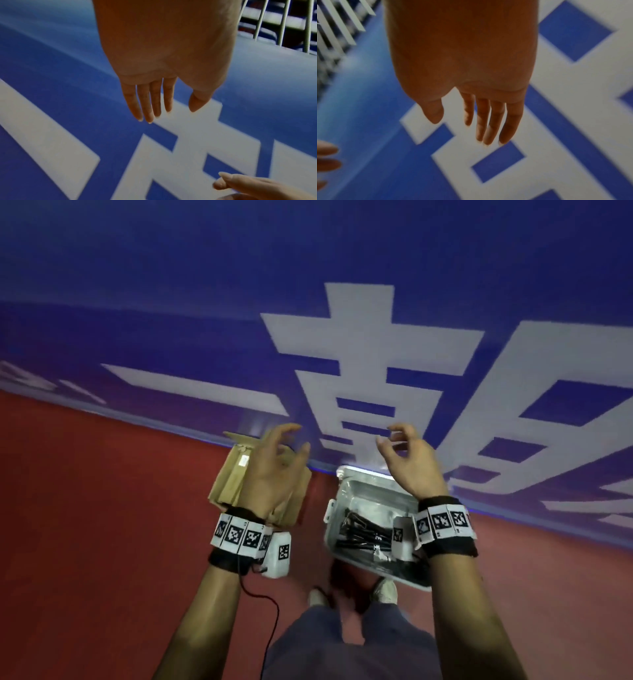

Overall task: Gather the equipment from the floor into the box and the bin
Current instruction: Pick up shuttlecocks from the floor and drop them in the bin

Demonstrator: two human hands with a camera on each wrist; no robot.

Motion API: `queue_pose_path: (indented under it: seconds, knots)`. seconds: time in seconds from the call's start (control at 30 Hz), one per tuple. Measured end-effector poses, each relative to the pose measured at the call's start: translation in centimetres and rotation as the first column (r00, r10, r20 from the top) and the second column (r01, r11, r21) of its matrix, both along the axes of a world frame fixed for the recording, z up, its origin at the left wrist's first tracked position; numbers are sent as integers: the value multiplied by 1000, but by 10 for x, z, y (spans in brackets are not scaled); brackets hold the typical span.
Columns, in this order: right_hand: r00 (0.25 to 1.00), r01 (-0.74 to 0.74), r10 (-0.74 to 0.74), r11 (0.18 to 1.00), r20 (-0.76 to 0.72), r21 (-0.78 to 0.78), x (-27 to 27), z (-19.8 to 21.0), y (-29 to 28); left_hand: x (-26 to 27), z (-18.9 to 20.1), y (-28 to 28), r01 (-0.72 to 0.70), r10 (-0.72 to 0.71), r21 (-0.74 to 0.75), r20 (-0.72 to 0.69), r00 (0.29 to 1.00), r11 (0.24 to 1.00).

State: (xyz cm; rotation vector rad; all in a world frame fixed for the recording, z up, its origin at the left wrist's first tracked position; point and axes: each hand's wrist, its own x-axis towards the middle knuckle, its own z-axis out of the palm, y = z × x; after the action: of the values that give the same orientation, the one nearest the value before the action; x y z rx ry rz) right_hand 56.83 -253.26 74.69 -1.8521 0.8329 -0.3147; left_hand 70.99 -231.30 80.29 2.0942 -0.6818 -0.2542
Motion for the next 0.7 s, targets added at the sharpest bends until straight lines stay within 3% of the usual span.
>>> queue_pose_path:
  seconds: [0.13,0.33,0.5,0.7]
  knots:
    - [957,-255,274,952,98,-171,52,51,72,-1,52,98,-170,181,-79,166,969,982]
    - [762,-554,626,764,169,-331,100,117,230,-36,100,254,-418,448,-163,384,808,894]
    - [604,-666,750,661,269,-346,105,143,383,-83,113,392,-595,609,-180,412,678,784]
    - [399,-787,857,503,327,-357,99,144,558,-143,112,551,-766,752,-166,400,523,621]
